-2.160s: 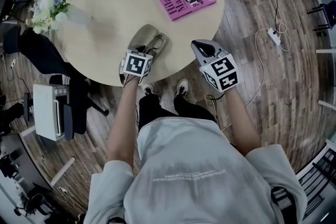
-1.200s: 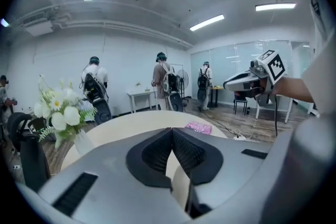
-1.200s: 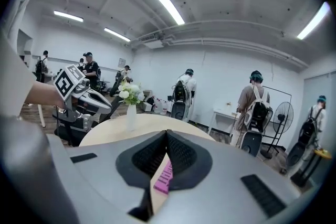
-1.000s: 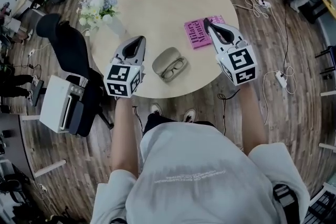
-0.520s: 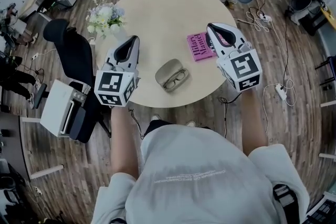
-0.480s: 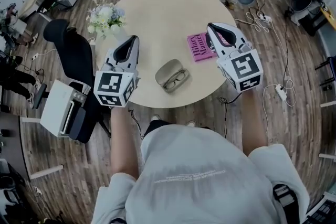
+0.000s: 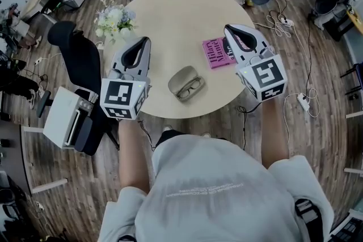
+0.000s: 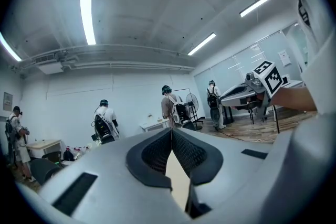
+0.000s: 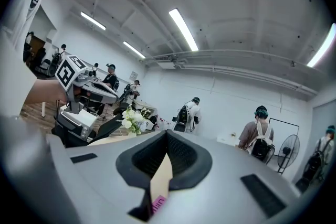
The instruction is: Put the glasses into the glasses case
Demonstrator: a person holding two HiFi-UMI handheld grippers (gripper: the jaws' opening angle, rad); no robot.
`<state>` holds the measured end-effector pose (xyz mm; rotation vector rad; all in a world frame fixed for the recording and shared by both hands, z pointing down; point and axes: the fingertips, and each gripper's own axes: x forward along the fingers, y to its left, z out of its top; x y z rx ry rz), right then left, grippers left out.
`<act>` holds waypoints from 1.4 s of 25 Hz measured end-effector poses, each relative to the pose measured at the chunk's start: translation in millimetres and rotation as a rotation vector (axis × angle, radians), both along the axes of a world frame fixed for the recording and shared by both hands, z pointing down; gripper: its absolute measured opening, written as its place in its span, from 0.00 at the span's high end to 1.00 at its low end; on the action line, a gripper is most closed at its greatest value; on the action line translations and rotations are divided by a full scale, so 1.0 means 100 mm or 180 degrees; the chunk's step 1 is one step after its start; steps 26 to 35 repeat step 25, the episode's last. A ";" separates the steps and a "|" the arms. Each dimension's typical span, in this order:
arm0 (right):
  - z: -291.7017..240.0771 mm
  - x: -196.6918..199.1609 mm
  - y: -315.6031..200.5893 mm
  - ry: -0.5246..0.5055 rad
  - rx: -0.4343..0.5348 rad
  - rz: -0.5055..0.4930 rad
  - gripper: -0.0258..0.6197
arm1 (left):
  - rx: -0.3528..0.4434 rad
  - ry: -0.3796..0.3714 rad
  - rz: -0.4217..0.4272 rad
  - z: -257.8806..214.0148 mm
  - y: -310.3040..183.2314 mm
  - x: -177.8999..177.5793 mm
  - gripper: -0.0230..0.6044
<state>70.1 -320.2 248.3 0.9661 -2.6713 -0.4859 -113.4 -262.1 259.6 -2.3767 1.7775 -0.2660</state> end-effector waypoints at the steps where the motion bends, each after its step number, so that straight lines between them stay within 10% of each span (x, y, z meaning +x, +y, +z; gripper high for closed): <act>1: 0.01 0.00 0.00 0.0014 -0.0003 0.0005 0.96 | -0.0004 -0.0003 0.0003 0.00 0.00 0.01 0.94; 35: 0.23 0.04 -0.05 0.0077 -0.0105 0.0050 0.96 | -0.0137 0.0009 0.0043 0.17 -0.06 0.06 0.94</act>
